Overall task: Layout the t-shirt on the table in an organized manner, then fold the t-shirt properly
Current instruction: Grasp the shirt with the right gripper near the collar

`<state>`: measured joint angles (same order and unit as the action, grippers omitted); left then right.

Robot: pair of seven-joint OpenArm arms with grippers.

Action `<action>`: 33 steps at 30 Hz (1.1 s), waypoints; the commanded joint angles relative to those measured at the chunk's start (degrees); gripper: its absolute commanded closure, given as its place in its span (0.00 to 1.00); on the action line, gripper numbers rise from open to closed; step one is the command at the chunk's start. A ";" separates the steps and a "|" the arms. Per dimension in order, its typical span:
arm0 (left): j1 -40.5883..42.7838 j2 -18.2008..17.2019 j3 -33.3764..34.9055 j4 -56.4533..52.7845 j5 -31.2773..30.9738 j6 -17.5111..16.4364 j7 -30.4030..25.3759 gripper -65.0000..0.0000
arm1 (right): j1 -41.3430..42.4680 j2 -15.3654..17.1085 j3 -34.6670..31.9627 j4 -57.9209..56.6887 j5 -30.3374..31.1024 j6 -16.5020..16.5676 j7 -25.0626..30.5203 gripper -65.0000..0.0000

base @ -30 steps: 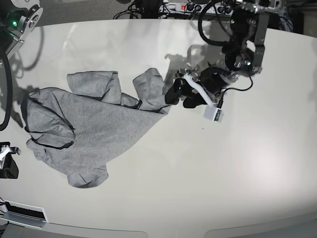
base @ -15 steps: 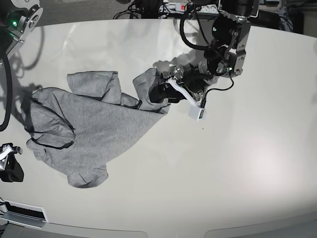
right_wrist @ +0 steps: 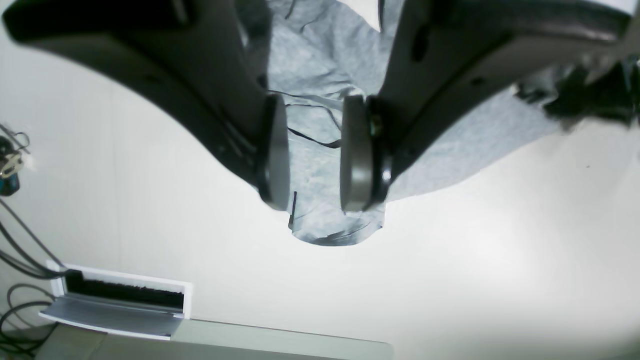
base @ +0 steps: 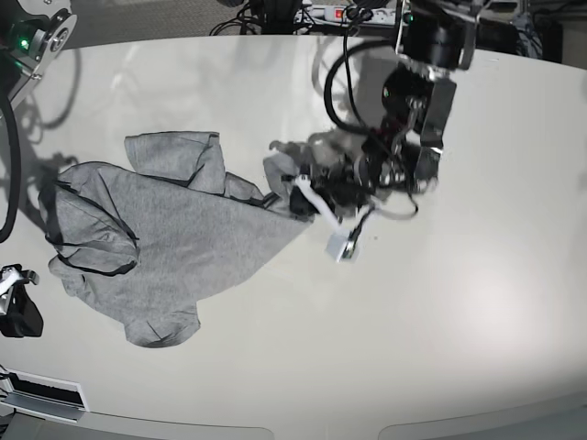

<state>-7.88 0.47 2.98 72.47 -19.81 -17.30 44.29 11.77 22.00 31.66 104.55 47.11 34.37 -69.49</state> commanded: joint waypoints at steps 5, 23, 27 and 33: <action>-7.91 -1.51 3.34 6.67 8.41 -2.34 6.67 1.00 | -0.04 2.01 0.09 0.76 11.02 3.45 -4.24 0.70; -18.21 -15.87 19.43 10.95 28.37 11.61 6.93 1.00 | -15.76 1.84 -19.89 -0.17 3.72 5.63 2.86 0.44; -19.54 -18.14 19.43 10.97 24.94 11.43 6.95 1.00 | -16.17 1.81 -26.29 -0.17 6.88 5.63 2.80 0.44; -19.67 -19.58 19.43 11.06 22.49 10.73 6.75 1.00 | -16.37 1.81 -40.06 -0.17 -5.73 5.63 10.03 0.45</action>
<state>-25.76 -18.83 22.81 82.43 2.52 -6.68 52.07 -5.61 23.07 -9.10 103.53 39.59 40.03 -60.01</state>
